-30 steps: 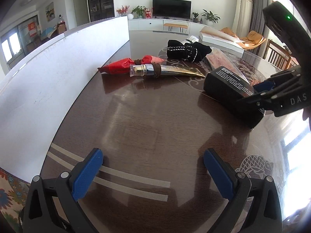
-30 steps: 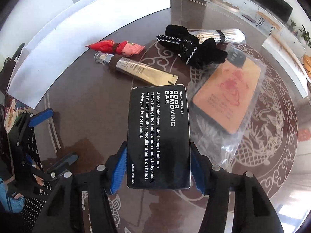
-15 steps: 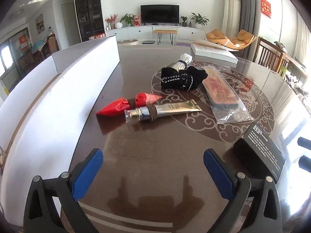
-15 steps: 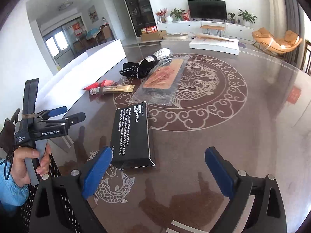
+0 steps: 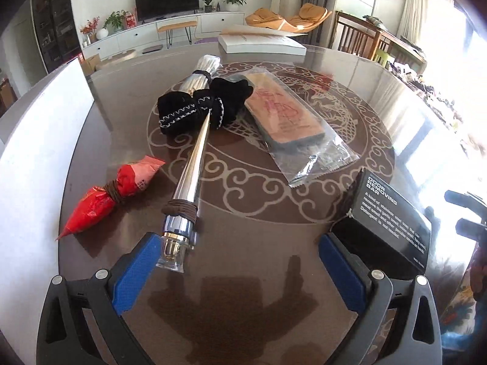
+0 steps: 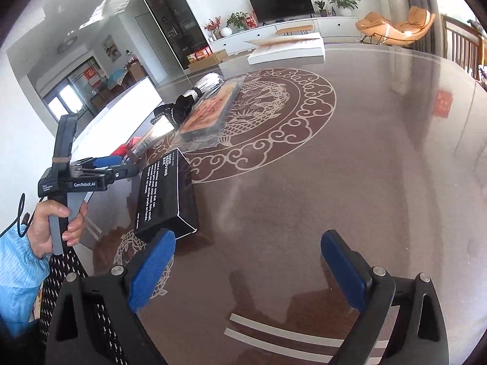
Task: Organize objects
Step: 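Grasp the gold tube with the left tool while the right tool holds the black box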
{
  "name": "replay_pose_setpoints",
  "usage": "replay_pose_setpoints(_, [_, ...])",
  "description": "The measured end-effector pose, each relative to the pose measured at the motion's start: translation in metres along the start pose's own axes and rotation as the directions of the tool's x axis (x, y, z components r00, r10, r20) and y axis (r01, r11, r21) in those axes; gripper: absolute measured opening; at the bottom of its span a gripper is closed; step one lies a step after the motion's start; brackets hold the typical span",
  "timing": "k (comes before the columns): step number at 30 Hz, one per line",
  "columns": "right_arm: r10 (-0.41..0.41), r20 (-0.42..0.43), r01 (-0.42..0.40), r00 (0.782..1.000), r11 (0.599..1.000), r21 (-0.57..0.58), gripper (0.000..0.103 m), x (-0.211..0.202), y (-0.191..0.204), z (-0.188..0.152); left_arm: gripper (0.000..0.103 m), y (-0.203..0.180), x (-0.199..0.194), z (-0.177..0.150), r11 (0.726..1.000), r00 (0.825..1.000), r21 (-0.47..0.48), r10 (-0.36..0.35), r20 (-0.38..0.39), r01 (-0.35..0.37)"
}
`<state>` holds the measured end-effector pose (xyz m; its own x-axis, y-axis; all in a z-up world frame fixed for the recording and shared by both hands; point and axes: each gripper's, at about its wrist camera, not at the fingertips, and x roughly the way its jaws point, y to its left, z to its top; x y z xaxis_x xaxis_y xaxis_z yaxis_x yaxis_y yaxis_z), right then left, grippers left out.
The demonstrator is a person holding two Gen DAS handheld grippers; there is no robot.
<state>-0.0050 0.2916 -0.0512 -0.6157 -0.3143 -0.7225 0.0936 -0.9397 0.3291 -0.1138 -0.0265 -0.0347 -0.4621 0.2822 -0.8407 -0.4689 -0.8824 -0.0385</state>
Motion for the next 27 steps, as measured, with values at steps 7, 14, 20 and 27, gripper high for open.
replay_pose_setpoints(7, [0.001,0.008,-0.002,1.0,0.999,0.032,0.097,0.003,-0.006,0.001,0.103,0.021,-0.003,0.013,0.989,0.993,-0.089,0.115,0.006,-0.114])
replay_pose_setpoints(14, [0.0,0.012,0.0,1.0,1.0,0.01,0.097,-0.001,-0.001,0.0,0.073,0.014,0.028,0.035,0.983,0.991,-0.129,0.121,-0.062,-0.129])
replay_pose_setpoints(20, [0.0,-0.047,-0.002,0.999,1.0,-0.022,0.097,-0.002,0.009,0.015,0.028,0.003,0.028,0.029,0.977,0.988,-0.156,0.138,-0.063,-0.146])
replay_pose_setpoints(27, [0.037,-0.307,-0.11,0.951,0.968,-0.224,0.097,0.052,0.087,0.055,0.028,0.0,-0.009,-0.025,0.955,0.992,-0.272,0.124,0.009,-0.117])
